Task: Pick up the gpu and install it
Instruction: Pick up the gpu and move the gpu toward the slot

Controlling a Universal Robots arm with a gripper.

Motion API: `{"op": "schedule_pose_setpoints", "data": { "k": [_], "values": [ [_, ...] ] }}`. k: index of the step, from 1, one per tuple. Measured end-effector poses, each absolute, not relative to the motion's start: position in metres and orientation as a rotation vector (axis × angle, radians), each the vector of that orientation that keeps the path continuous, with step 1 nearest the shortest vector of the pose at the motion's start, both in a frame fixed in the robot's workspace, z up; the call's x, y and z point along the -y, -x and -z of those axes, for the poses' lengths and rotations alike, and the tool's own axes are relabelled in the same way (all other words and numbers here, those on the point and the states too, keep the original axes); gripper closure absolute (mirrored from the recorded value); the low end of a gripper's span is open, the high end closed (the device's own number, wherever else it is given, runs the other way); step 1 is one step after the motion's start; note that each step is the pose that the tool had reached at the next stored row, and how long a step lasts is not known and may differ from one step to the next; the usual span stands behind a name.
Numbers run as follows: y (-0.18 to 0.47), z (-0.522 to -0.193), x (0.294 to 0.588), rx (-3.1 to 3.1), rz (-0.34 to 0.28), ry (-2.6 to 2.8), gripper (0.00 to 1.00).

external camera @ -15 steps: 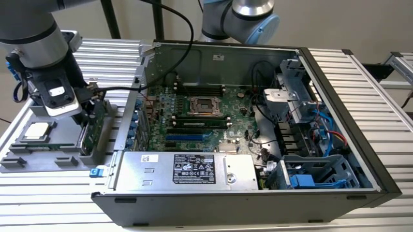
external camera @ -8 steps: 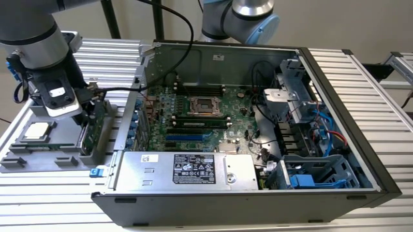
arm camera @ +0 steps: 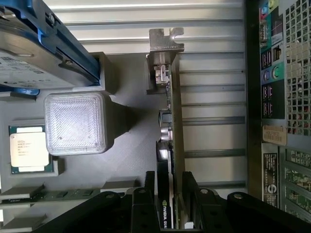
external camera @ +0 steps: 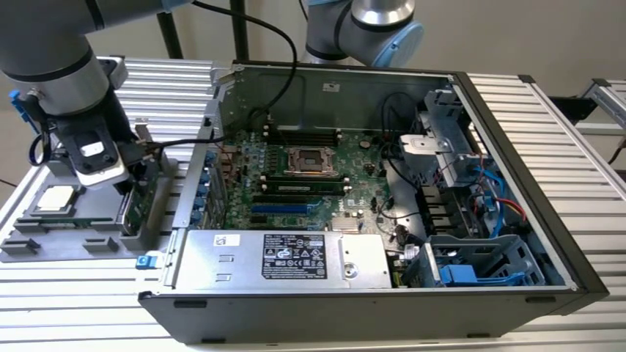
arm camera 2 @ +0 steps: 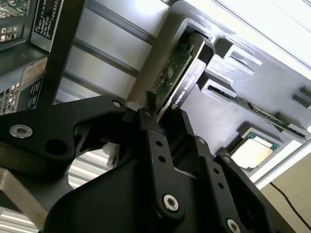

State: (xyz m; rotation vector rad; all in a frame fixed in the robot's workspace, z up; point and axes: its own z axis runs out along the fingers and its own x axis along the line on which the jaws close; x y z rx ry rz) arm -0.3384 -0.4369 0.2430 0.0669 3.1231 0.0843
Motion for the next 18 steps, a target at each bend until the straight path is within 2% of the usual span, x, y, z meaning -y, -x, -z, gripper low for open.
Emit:
{"op": "schedule_pose_setpoints", "data": {
  "k": [18],
  "values": [
    [0.3402,-0.24,0.4369,-3.125,-0.085,-0.014,0.0]
  ]
}}
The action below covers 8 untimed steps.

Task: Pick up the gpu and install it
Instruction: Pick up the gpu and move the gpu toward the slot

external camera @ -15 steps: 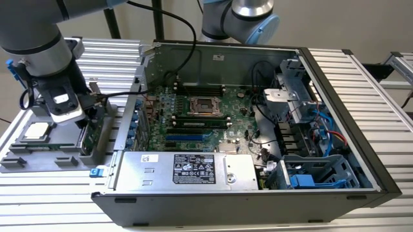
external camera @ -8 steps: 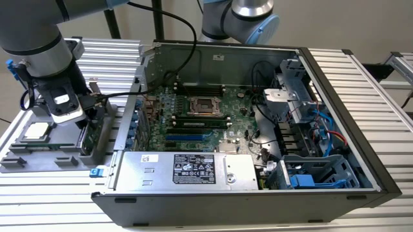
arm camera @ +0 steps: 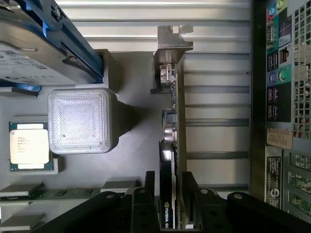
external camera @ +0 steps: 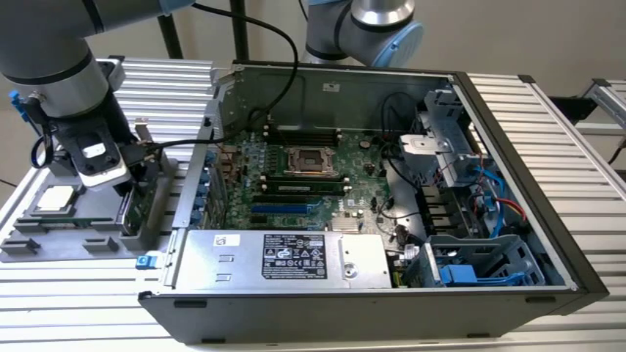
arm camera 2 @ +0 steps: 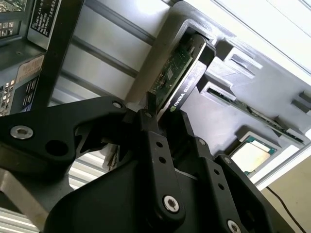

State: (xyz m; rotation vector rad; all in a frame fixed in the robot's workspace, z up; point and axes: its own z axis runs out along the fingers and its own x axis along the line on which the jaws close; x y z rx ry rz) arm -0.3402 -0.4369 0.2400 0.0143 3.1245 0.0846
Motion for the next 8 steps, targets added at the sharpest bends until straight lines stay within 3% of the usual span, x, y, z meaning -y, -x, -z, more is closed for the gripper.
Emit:
{"op": "schedule_pose_setpoints", "data": {
  "k": [8],
  "values": [
    [0.3407,-0.24,0.4369,-3.125,-0.085,-0.004,0.0]
  ]
}}
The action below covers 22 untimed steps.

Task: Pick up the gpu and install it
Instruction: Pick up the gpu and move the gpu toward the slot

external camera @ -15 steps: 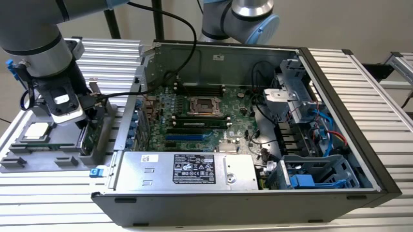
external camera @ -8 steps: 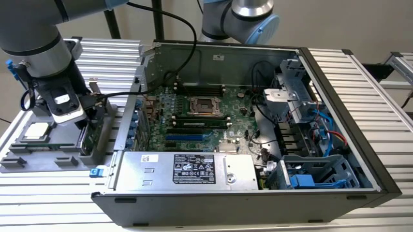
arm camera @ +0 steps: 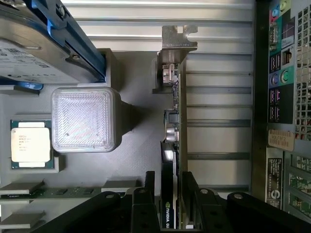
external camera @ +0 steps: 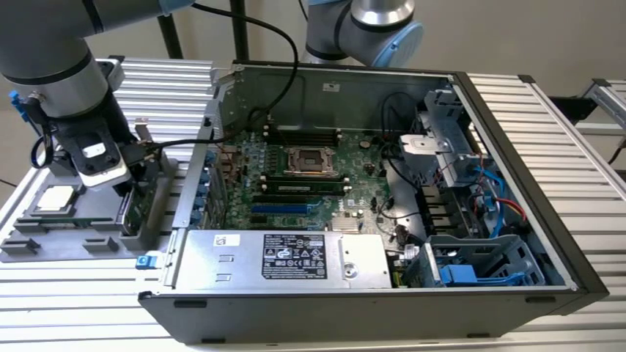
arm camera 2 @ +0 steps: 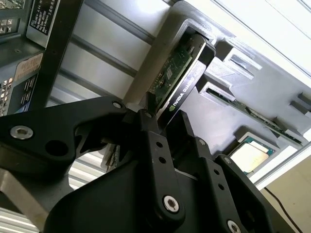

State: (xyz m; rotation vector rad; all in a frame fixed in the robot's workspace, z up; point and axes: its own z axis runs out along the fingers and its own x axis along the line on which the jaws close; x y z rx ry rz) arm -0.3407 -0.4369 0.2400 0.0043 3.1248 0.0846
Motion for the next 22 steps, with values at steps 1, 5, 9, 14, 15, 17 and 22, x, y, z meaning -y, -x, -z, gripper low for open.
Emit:
{"op": "schedule_pose_setpoints", "data": {
  "k": [1,5,9,14,15,17,22],
  "values": [
    [0.3407,-0.24,0.4369,-3.125,-0.085,-0.004,0.0],
    [0.3407,-0.24,0.4369,-3.125,-0.085,-0.004,0.0],
    [0.3407,-0.24,0.4369,-3.125,-0.085,-0.003,0.0],
    [0.3407,-0.2401,0.437,-3.125,-0.085,-0.003,1.0],
    [0.3407,-0.2401,0.4369,-3.125,-0.085,-0.002,1.0],
    [0.3407,-0.24,0.4369,-3.125,-0.085,-0.002,1.0],
    [0.3407,-0.24,0.4369,-3.125,-0.085,-0.002,1.0]
  ]
}}
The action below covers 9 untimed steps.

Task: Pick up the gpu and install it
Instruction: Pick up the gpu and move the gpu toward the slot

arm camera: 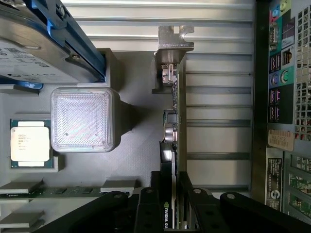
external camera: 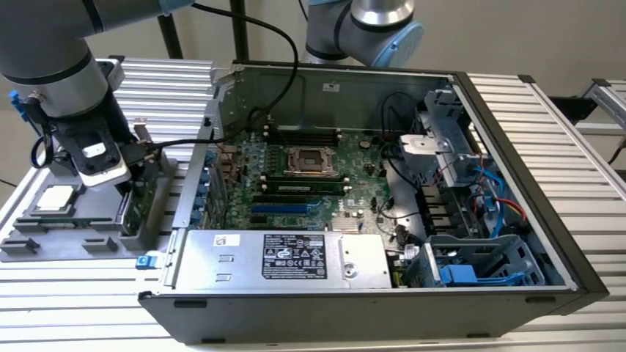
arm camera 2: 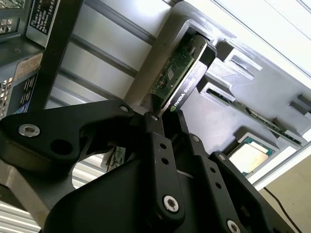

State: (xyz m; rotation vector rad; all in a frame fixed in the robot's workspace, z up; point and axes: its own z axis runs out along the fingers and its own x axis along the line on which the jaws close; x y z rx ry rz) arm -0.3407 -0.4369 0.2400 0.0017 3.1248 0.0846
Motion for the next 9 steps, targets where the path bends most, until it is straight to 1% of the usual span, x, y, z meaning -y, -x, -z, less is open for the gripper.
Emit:
{"op": "schedule_pose_setpoints", "data": {
  "k": [9],
  "values": [
    [0.3407,-0.24,0.4369,-3.125,-0.085,-0.001,1.0]
  ]
}}
